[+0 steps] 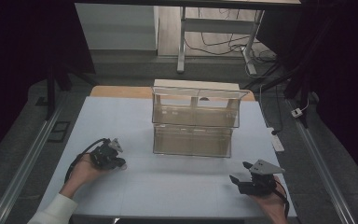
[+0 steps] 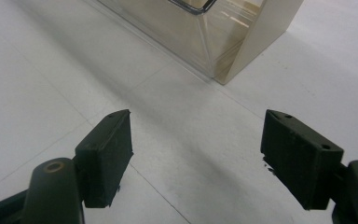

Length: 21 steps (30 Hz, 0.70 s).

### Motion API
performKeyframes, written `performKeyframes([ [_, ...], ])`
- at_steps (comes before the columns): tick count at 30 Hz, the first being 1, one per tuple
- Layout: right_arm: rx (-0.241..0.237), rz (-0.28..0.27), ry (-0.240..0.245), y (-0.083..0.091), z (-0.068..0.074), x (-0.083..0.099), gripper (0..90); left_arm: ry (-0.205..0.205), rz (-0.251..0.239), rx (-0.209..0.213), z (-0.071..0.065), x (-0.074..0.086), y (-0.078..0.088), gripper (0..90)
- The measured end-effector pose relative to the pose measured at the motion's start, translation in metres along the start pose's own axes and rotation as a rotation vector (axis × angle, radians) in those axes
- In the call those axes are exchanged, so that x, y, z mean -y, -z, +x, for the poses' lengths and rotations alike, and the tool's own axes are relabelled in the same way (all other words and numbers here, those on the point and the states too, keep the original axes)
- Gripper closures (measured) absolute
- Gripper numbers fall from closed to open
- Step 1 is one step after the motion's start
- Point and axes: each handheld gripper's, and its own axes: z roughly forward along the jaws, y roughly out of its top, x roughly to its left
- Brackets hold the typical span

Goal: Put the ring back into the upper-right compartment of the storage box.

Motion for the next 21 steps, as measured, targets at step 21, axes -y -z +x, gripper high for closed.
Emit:
performKeyframes([
  [21, 0.002, -0.003, -0.001, 0.000, 0.000, 0.000, 24.9, 0.048, -0.159, 0.035, 0.006, 0.005, 0.026, 86.3],
])
